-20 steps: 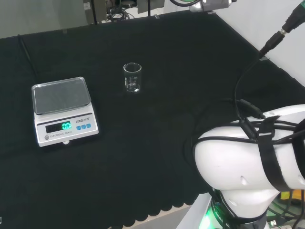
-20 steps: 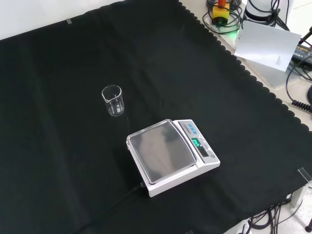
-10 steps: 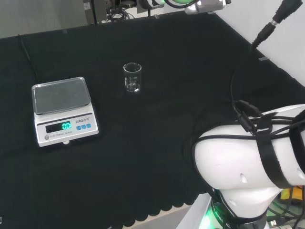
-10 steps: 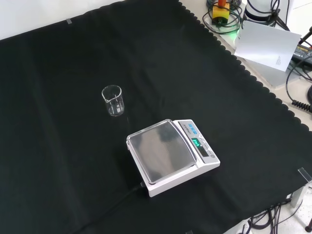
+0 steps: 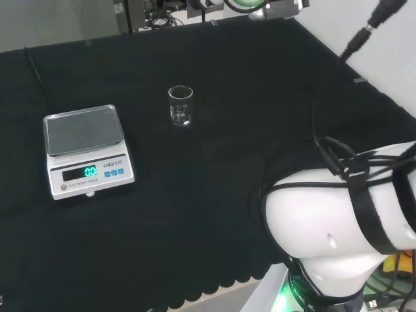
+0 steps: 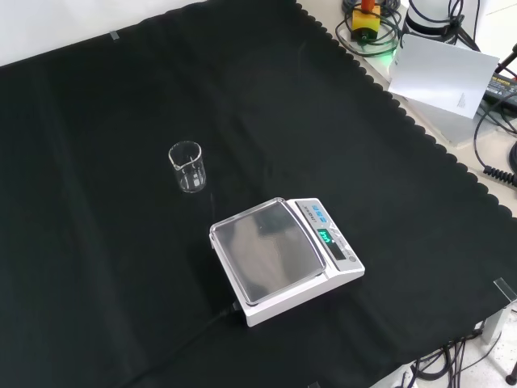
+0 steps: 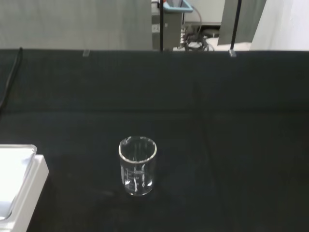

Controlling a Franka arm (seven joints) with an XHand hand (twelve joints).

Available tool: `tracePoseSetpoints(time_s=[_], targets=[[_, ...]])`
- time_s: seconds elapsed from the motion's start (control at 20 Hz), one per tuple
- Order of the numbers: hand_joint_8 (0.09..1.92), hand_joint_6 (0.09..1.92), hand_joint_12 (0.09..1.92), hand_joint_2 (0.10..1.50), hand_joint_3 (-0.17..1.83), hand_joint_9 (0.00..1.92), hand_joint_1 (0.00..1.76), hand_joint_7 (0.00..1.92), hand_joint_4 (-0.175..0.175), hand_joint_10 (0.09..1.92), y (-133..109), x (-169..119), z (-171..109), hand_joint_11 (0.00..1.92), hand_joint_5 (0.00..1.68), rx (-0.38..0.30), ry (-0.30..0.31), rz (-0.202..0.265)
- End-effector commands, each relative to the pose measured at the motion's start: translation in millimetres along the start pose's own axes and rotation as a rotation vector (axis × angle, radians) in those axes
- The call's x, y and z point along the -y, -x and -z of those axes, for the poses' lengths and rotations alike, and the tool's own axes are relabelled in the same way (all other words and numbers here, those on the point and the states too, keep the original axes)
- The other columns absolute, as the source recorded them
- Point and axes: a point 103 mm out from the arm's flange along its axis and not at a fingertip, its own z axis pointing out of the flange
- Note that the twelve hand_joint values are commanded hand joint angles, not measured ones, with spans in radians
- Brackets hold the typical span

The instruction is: Pick up the beaker.

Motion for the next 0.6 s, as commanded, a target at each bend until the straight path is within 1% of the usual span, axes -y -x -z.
tracePoseSetpoints(time_s=[0.05, 0.2, 0.25, 0.35, 0.45, 0.6], targets=[[0.69, 0.09, 1.51, 0.70, 0.31, 0.26, 0.53, 0.08, -0.011, 0.78, 1.9, -83.6, -94.6, 0.03, 0.13, -0.027, -0.092, 0.028], [0.69, 0.09, 1.51, 0.70, 0.31, 0.26, 0.53, 0.08, -0.012, 0.79, -1.6, -104.8, -117.6, 0.02, 0.13, -0.014, -0.113, 0.046], [0.69, 0.09, 1.51, 0.70, 0.30, 0.26, 0.53, 0.08, -0.012, 0.79, -2.7, -110.9, -124.6, 0.02, 0.13, -0.015, -0.112, 0.049], [0.69, 0.09, 1.52, 0.70, 0.30, 0.26, 0.53, 0.08, -0.013, 0.79, -6.1, -125.2, -140.8, 0.02, 0.13, -0.025, -0.132, 0.057], [0.69, 0.09, 1.52, 0.70, 0.30, 0.26, 0.53, 0.08, -0.013, 0.79, -9.6, -139.0, -154.8, 0.03, 0.13, -0.011, -0.146, 0.068], [0.69, 0.09, 1.52, 0.70, 0.30, 0.26, 0.53, 0.08, -0.013, 0.80, -10.1, -162.2, -174.7, 0.03, 0.14, -0.019, -0.163, 0.071]])
